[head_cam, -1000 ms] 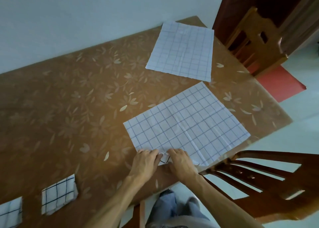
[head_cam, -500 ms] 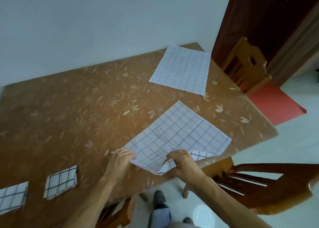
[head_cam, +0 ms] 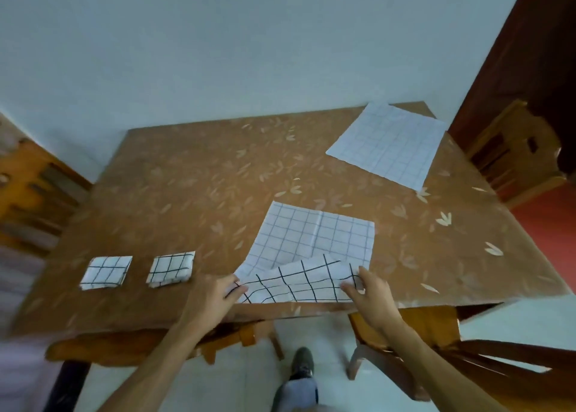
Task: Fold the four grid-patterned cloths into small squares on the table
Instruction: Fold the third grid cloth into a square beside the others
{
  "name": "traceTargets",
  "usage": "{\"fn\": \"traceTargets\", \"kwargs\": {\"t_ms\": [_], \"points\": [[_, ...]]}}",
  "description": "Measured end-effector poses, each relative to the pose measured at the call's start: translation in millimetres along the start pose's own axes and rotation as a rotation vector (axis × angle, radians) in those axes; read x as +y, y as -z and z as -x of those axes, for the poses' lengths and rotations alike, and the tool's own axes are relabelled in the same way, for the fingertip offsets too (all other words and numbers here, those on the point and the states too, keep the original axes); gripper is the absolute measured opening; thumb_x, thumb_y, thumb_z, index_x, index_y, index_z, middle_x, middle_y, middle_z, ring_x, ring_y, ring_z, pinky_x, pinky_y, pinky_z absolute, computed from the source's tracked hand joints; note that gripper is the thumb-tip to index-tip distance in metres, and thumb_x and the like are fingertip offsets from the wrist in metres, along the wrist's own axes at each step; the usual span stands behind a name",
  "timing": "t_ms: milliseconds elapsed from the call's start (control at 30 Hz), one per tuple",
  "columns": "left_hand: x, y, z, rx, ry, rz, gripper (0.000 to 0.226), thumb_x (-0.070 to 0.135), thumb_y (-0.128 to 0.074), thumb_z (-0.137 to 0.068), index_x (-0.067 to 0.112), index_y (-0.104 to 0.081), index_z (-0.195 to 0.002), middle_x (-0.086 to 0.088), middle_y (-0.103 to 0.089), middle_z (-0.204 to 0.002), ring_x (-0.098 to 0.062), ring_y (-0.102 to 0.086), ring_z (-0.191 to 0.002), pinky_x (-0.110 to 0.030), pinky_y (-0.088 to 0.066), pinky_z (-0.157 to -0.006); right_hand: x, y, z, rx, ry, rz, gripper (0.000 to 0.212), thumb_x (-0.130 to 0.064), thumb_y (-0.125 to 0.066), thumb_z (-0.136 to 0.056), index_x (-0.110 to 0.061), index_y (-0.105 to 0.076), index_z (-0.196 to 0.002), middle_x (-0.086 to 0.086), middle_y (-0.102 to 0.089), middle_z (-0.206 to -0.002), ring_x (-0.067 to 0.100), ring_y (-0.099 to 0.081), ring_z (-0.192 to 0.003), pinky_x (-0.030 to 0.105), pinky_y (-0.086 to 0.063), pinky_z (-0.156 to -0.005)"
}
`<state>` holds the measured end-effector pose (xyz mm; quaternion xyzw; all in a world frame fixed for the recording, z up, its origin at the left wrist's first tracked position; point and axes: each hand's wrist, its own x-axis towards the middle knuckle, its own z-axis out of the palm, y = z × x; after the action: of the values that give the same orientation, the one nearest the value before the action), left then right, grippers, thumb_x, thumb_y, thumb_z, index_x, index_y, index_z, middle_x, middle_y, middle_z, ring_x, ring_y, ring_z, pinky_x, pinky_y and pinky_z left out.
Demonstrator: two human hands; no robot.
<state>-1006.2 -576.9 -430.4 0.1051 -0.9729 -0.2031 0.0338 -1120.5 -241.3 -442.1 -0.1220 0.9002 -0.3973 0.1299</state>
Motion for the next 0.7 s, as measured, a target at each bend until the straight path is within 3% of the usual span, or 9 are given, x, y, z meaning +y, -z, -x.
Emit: {"fn": "traceTargets", "kwargs": {"t_ms": [100, 167, 233, 300, 400, 467, 567, 633, 700], "points": [[6.7, 13.5, 12.3, -0.010, 0.092, 0.091, 0.037, 0.059, -0.069, -0.082, 0.028, -0.054, -0.070, 0.010, -0.059, -0.065, -0.006, -0.056, -0.063, -0.028, -0.048, -0.060, 7.5, -2.1, -7.6, 0.009, -0.093, -0.119, 0.025, -0.029, -0.070, -0.091, -0.008, -0.058, -0.085, 0.006, -0.059, -0.071, 0.020, -0.051, -0.062, 0.033, -0.046, -0.058], [5.9, 16.0, 11.2, -0.028, 0.167, 0.174, 0.033, 0.061, -0.073, -0.077, 0.033, -0.068, -0.094, 0.019, -0.068, -0.092, 0.000, -0.062, -0.086, -0.026, -0.054, -0.077, 10.9, -2.0, -14.3, 0.007, -0.139, -0.170, 0.025, -0.028, -0.071, -0.091, -0.009, -0.056, -0.085, 0.004, -0.051, -0.067, 0.015, -0.043, -0.057, 0.024, -0.040, -0.053], [2.5, 13.6, 2.7, -0.061, 0.255, 0.247, 0.039, 0.061, -0.076, -0.075, 0.039, -0.065, -0.105, 0.024, -0.064, -0.107, 0.002, -0.057, -0.102, -0.026, -0.049, -0.088, 14.9, -0.7, -25.1, 0.010, -0.156, -0.204, 0.024, -0.030, -0.072, -0.090, -0.010, -0.059, -0.093, 0.002, -0.050, -0.066, 0.011, -0.042, -0.056, 0.016, -0.038, -0.049], [3.5, 11.8, -10.7, -0.096, 0.329, 0.312, 0.040, 0.054, -0.079, -0.075, 0.042, -0.058, -0.107, 0.026, -0.058, -0.108, 0.001, -0.052, -0.106, -0.027, -0.044, -0.088, 19.5, 1.1, -40.4, 0.032, -0.183, -0.228, 0.031, -0.033, -0.072, -0.090, -0.010, -0.060, -0.107, 0.001, -0.054, -0.068, 0.011, -0.047, -0.057, 0.013, -0.039, -0.047], [-1.8, 2.2, -37.8, -0.150, 0.408, 0.441, 0.040, 0.025, -0.083, -0.080, 0.040, -0.055, -0.104, 0.027, -0.059, -0.100, -0.001, -0.059, -0.099, -0.022, -0.046, -0.079, 23.4, 5.1, -66.6, 0.090, -0.231, -0.278, 0.028, -0.027, -0.073, -0.090, -0.009, -0.064, -0.109, -0.002, -0.069, -0.077, 0.012, -0.064, -0.066, 0.014, -0.048, -0.053], [-16.1, -9.8, -59.4, -0.164, 0.443, 0.462, 0.040, 0.015, -0.082, -0.080, 0.033, -0.062, -0.109, 0.013, -0.073, -0.095, -0.009, -0.067, -0.100, -0.031, -0.053, -0.083, 26.2, 6.9, -83.0, 0.112, -0.268, -0.327, 0.024, -0.023, -0.073, -0.089, -0.012, -0.066, -0.109, -0.001, -0.075, -0.087, 0.015, -0.071, -0.076, 0.031, -0.060, -0.066], [-39.8, -26.4, -89.0, -0.188, 0.445, 0.455, 0.041, 0.028, -0.081, -0.080, 0.031, -0.063, -0.116, 0.012, -0.077, -0.093, -0.006, -0.070, -0.097, -0.045, -0.056, -0.092, 32.4, 8.2, -106.9, 0.131, -0.332, -0.358, 0.024, -0.023, -0.073, -0.089, -0.014, -0.065, -0.110, -0.001, -0.076, -0.091, 0.016, -0.072, -0.079, 0.042, -0.061, -0.075], [-41.7, -36.3, -109.3, -0.172, 0.455, 0.428, 0.045, 0.038, -0.079, -0.080, 0.029, -0.061, -0.121, 0.015, -0.076, -0.095, -0.003, -0.069, -0.098, -0.042, -0.055, -0.093, 39.3, 7.1, -123.6, 0.143, -0.378, -0.360, 0.035, -0.025, -0.073, -0.089, -0.013, -0.062, -0.119, -0.002, -0.074, -0.093, 0.014, -0.071, -0.082, 0.036, -0.058, -0.072], [-32.8, -42.5, -128.0, -0.147, 0.474, 0.446, 0.041, 0.029, -0.078, -0.085, 0.022, -0.061, -0.122, 0.009, -0.074, -0.098, -0.007, -0.067, -0.096, -0.034, -0.053, -0.088, 44.4, 5.8, -138.4, 0.158, -0.415, -0.370, 0.046, -0.029, -0.075, -0.088, -0.014, -0.057, -0.127, -0.001, -0.073, -0.100, 0.015, -0.070, -0.087, 0.036, -0.057, -0.074]]}}
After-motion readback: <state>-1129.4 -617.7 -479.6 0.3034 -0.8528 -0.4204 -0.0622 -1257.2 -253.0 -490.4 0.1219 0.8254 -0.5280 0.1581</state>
